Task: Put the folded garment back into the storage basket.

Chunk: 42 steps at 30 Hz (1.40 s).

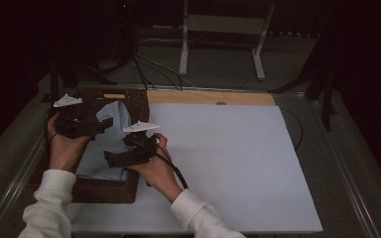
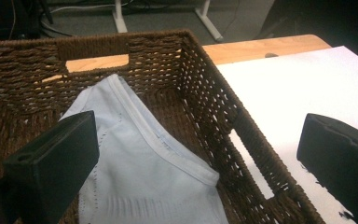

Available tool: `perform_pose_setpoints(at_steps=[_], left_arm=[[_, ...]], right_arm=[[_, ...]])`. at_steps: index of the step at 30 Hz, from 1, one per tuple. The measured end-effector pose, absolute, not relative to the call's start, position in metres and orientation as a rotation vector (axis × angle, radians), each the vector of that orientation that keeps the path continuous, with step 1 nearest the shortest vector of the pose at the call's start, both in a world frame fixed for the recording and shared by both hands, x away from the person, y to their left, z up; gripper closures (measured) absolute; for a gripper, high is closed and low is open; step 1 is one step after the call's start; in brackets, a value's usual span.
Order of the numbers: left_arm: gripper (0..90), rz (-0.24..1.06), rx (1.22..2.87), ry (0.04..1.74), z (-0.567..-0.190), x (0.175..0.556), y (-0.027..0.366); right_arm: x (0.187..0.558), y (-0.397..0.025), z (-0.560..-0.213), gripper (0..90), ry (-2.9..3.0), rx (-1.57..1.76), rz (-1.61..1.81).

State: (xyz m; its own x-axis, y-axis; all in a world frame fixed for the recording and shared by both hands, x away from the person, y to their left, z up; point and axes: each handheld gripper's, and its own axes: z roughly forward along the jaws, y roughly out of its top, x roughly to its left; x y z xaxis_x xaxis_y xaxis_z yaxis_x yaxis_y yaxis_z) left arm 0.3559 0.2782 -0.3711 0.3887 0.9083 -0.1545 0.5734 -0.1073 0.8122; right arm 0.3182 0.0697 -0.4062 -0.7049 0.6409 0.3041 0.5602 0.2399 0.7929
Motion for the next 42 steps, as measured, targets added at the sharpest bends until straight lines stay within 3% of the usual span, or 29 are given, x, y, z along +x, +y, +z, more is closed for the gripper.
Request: perform_pose_setpoints(at_steps=[42], left_arm=[[0.4, 0.473, 1.847, 1.174, -0.389, 0.319, 0.222]], right_arm=[[0.321, -0.01, -0.404, 0.0, 2.335, 1.165, 1.463]])
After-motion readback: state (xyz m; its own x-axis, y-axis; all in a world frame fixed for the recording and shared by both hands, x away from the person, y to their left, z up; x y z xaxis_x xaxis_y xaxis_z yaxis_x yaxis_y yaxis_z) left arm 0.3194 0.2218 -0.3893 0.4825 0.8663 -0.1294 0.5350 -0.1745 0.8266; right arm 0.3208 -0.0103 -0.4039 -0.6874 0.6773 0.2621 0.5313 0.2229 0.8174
